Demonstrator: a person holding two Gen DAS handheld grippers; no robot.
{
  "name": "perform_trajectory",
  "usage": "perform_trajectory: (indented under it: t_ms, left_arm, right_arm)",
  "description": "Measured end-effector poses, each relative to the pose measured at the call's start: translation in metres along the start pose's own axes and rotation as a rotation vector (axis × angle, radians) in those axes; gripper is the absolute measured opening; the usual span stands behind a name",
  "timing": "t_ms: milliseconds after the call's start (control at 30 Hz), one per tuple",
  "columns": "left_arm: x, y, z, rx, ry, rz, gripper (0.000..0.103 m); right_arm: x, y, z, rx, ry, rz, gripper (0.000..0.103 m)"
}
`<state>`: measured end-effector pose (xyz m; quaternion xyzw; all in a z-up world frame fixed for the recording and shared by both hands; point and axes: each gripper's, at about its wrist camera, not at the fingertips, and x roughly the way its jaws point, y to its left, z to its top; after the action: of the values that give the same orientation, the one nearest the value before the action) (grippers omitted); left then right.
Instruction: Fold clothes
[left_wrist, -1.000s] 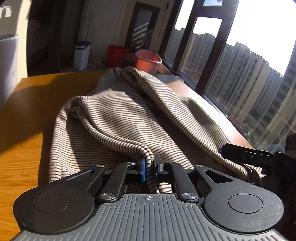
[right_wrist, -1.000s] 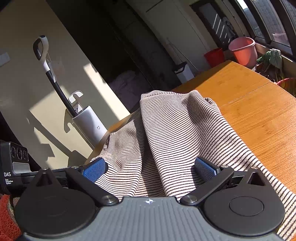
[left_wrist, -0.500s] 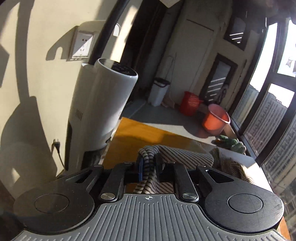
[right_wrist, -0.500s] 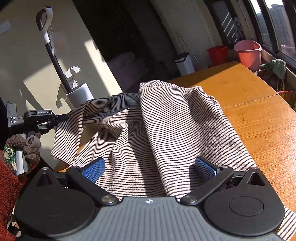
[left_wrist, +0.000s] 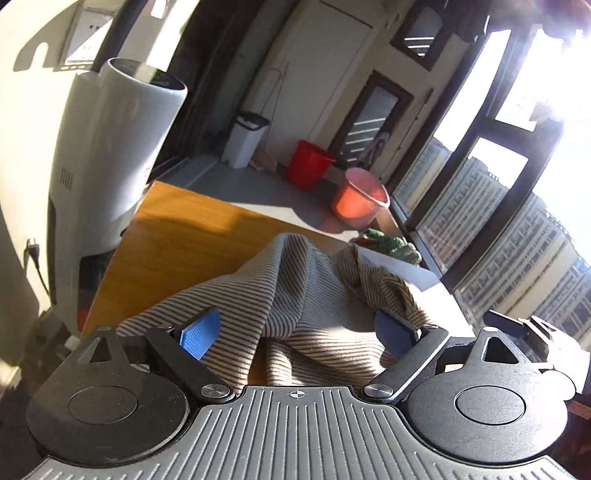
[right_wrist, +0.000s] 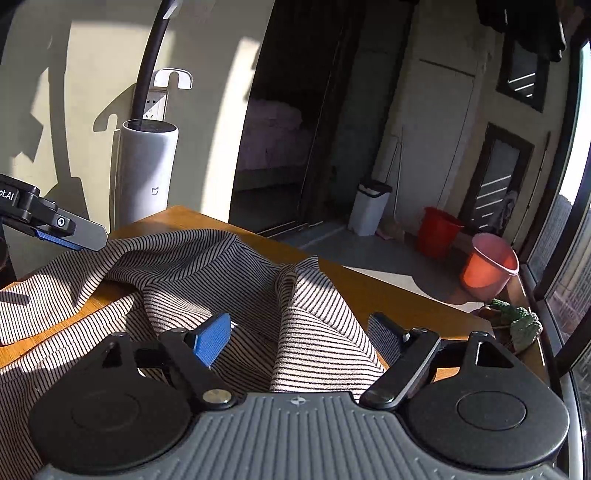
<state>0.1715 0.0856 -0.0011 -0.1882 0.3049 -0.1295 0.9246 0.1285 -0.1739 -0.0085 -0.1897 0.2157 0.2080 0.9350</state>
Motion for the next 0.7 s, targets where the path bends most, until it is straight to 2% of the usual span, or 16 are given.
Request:
perform_trajectory:
  t_ms: [33, 100, 167, 200, 267, 367, 400, 433, 633, 700]
  left_arm:
    - [0.009, -0.011, -0.005, 0.04, 0.026, -0.028, 0.095]
    - [0.026, -0.023, -0.011, 0.094, 0.05, -0.019, 0.095]
    - [0.037, -0.028, -0.013, 0.126, 0.066, -0.018, 0.095]
    - [0.041, -0.028, -0.012, 0.131, 0.071, -0.022, 0.096]
    - [0.048, -0.026, -0.008, 0.144, 0.067, -0.019, 0.097]
    - [0.056, -0.019, 0.004, 0.162, 0.04, 0.023, 0.097]
    - [0.058, -0.019, 0.008, 0.161, 0.037, 0.033, 0.097]
    - [0.06, -0.018, 0.012, 0.16, 0.033, 0.042, 0.097]
    - [0.075, -0.031, 0.041, 0.263, -0.008, 0.06, 0.101]
    - [0.094, -0.035, 0.049, 0.305, 0.018, 0.087, 0.101]
  right_arm:
    - [0.014, 0.006, 0.001, -0.045, 0.011, -0.023, 0.083]
    - [0.043, 0.01, 0.001, -0.122, 0.056, -0.066, 0.077]
    - [0.057, -0.002, 0.001, -0.128, 0.103, -0.036, 0.027]
    - [0.06, -0.012, 0.004, -0.12, 0.112, -0.023, 0.026]
    - [0.057, -0.045, 0.018, -0.081, 0.069, -0.049, 0.013]
    - [0.058, -0.107, 0.033, 0.096, 0.036, -0.154, 0.013]
    - [0.062, -0.128, 0.03, 0.189, 0.047, -0.143, 0.013]
    - [0.067, -0.138, 0.025, 0.228, 0.06, -0.14, 0.013]
    - [0.091, -0.157, -0.019, 0.38, 0.128, -0.099, 0.014]
    - [0.09, -0.158, -0.027, 0.384, 0.122, -0.105, 0.016]
